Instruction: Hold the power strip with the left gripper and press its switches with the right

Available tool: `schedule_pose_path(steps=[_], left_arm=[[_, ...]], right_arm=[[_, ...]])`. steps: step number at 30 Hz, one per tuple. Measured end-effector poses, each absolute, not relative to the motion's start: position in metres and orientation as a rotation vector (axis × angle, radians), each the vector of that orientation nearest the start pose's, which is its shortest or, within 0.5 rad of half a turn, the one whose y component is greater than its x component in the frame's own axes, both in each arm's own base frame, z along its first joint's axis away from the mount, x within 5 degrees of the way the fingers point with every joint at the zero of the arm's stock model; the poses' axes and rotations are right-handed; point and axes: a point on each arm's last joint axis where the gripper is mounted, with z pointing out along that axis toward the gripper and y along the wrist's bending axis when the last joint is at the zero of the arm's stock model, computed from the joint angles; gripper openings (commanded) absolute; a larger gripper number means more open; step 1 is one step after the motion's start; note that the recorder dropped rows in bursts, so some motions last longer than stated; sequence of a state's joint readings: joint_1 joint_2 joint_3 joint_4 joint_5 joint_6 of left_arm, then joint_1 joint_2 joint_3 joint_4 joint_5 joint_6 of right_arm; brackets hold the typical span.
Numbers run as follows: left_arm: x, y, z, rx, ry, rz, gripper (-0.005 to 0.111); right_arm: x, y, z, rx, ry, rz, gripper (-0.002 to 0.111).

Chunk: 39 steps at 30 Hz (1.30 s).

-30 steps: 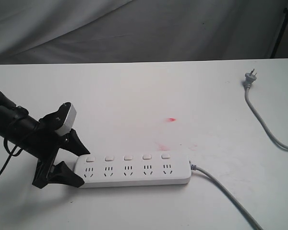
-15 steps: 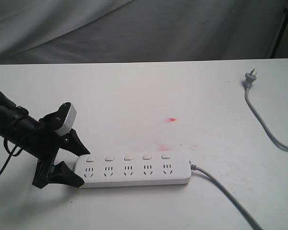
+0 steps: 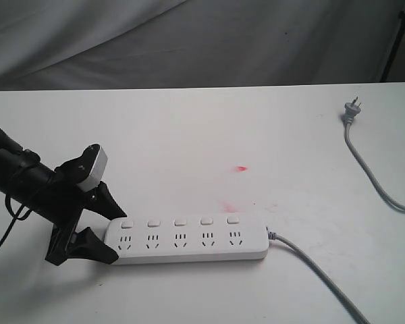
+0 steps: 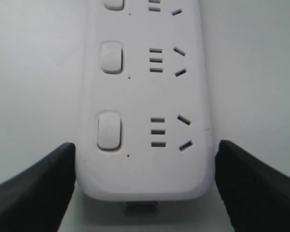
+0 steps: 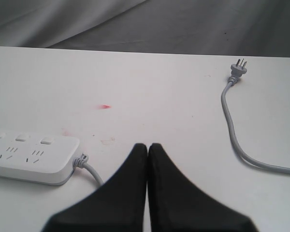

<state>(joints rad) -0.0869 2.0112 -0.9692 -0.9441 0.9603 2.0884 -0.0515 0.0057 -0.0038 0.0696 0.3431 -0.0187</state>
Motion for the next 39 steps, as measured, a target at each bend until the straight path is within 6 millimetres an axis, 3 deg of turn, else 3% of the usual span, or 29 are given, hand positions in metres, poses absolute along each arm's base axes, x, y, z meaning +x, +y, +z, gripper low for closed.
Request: schedule_pose_path(steps=[25,39], left_arm=[[0.306,-0.087,0.102,1.766,1.945,-0.850,0.050],[0.306,-0.087,0.102,1.766,1.945,-0.850,0.050]], right_arm=[[0.054,-0.003,0.185,0.024,1.806,-0.059,0.000],[0.051,-0.001,0.239,-0.029,1.208,-0.103,0.000]])
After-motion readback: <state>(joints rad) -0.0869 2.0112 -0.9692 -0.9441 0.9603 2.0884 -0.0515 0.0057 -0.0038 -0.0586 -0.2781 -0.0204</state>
